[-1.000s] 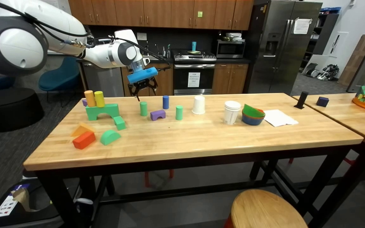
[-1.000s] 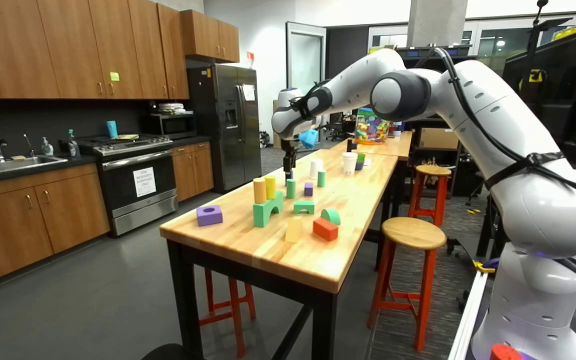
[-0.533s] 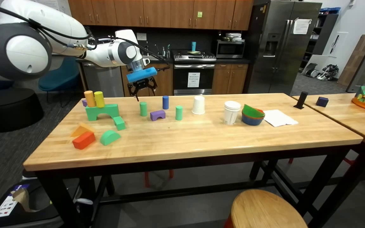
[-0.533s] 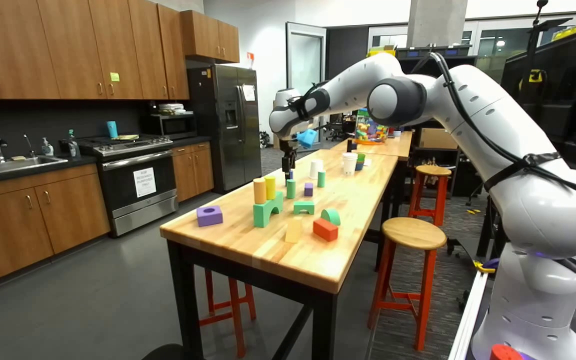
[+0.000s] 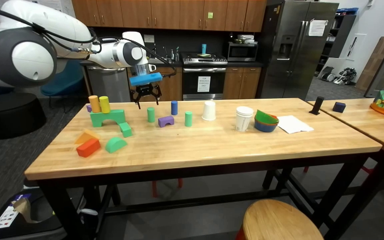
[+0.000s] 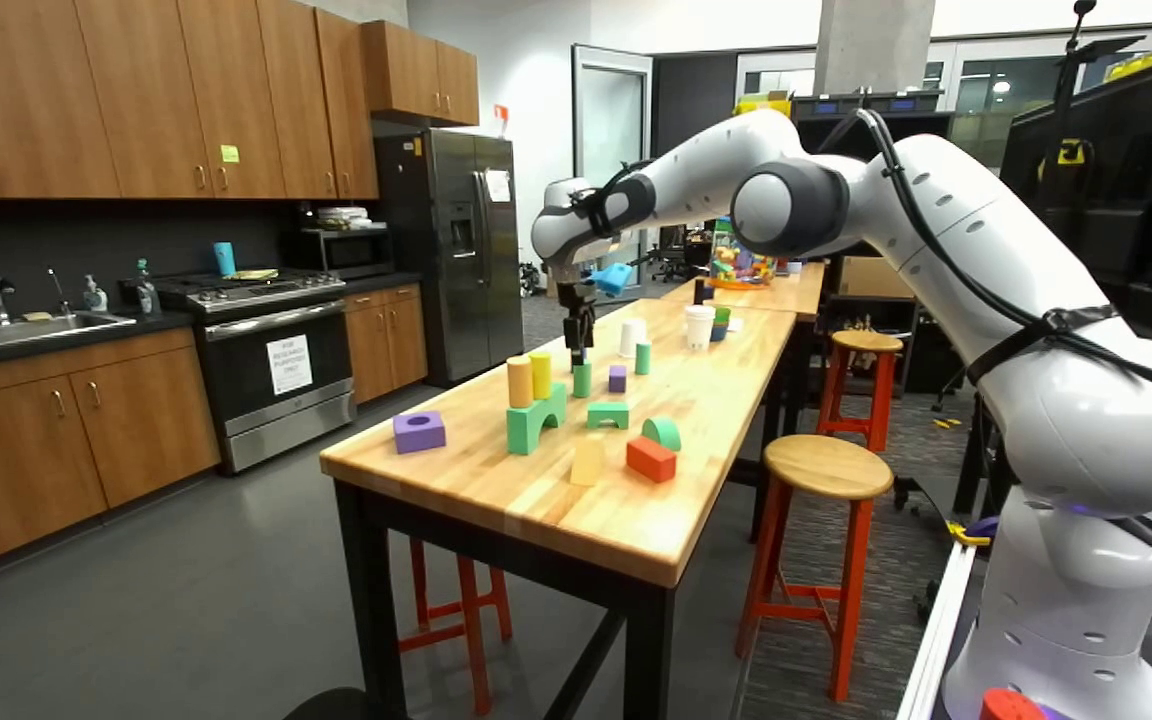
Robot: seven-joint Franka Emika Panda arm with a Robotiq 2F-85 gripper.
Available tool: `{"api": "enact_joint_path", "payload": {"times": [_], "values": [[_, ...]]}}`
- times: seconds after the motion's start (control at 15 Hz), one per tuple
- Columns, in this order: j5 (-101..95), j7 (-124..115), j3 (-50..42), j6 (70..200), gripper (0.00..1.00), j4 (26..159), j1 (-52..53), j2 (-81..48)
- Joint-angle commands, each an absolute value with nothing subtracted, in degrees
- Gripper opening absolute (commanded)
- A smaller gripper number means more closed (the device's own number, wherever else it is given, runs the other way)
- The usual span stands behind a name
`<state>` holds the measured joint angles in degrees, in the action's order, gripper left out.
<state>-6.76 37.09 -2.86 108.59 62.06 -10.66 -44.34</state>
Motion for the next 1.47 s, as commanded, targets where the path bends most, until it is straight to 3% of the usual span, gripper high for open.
{"api": "enact_joint_path", "payload": {"times": [0.0, 1.4], "values": [[-5.3, 35.8, -1.6, 105.0, 1.0, 58.3, -11.5, -45.8], [-3.1, 45.5, -0.7, 112.0, 1.0, 60.5, -12.5, -44.8]]}}
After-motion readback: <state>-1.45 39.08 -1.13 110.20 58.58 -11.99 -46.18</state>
